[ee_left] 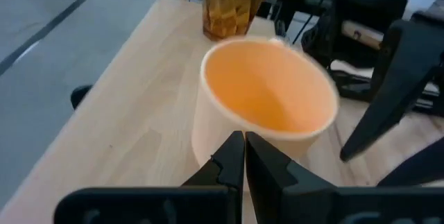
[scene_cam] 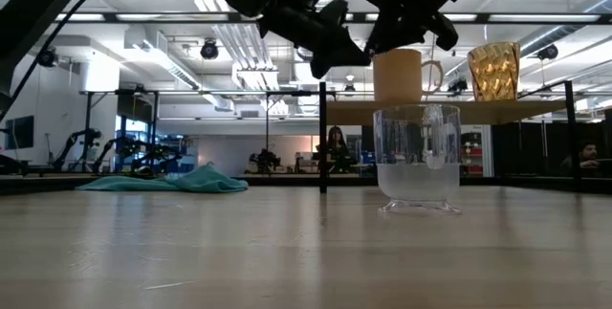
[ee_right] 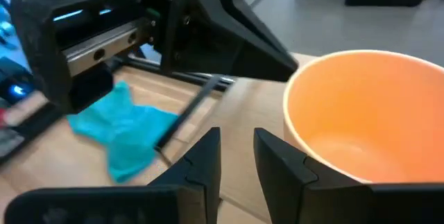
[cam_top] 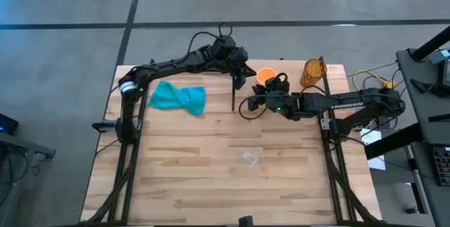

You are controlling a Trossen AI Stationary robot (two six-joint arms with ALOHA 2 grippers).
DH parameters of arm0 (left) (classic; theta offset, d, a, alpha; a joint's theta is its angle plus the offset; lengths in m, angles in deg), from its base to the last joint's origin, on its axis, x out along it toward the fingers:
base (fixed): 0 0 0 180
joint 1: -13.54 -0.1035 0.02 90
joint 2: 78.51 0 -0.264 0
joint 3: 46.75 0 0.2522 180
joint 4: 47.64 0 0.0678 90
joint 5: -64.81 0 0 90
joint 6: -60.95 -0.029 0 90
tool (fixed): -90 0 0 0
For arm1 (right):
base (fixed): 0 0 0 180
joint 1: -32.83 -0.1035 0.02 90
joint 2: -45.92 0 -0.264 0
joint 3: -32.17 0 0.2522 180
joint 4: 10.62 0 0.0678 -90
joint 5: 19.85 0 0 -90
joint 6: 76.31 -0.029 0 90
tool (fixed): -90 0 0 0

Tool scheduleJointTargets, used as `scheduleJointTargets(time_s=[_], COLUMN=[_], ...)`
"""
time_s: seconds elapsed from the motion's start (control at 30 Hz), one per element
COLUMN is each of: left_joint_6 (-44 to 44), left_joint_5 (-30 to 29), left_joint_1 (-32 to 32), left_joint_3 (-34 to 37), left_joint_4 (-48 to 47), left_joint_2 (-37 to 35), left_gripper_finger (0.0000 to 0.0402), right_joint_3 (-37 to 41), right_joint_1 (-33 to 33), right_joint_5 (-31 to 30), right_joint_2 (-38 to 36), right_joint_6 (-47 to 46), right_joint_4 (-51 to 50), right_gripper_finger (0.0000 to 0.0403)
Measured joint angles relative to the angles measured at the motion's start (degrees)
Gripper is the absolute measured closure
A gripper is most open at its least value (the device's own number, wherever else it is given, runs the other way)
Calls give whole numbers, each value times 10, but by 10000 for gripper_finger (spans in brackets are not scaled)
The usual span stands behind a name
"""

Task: Stack small to large cups/mugs on shelf
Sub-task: Put the yellow mug on the shelf

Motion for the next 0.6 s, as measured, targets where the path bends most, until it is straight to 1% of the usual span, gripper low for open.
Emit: scheduleJointTargets(time_s=[0.17, 0.27, 0.37, 0.6], left_joint_6=[0, 1, 1, 14], left_joint_5=[1, 2, 2, 2], left_joint_1=[2, 2, 2, 0], left_joint_3=[-6, -8, -8, -8], left_joint_4=[2, 19, 42, 57], left_joint_2=[15, 17, 17, 17], left_gripper_finger=[402, 402, 402, 402], right_joint_3=[0, 0, 0, 0], right_joint_1=[2, 2, 2, 2], right_joint_5=[-1, -3, -21, -57], right_joint_2=[0, 0, -1, -3], right_joint_6=[-6, -21, -35, -32], right_joint_4=[-61, -92, -116, -124], right_gripper_finger=[321, 321, 321, 321])
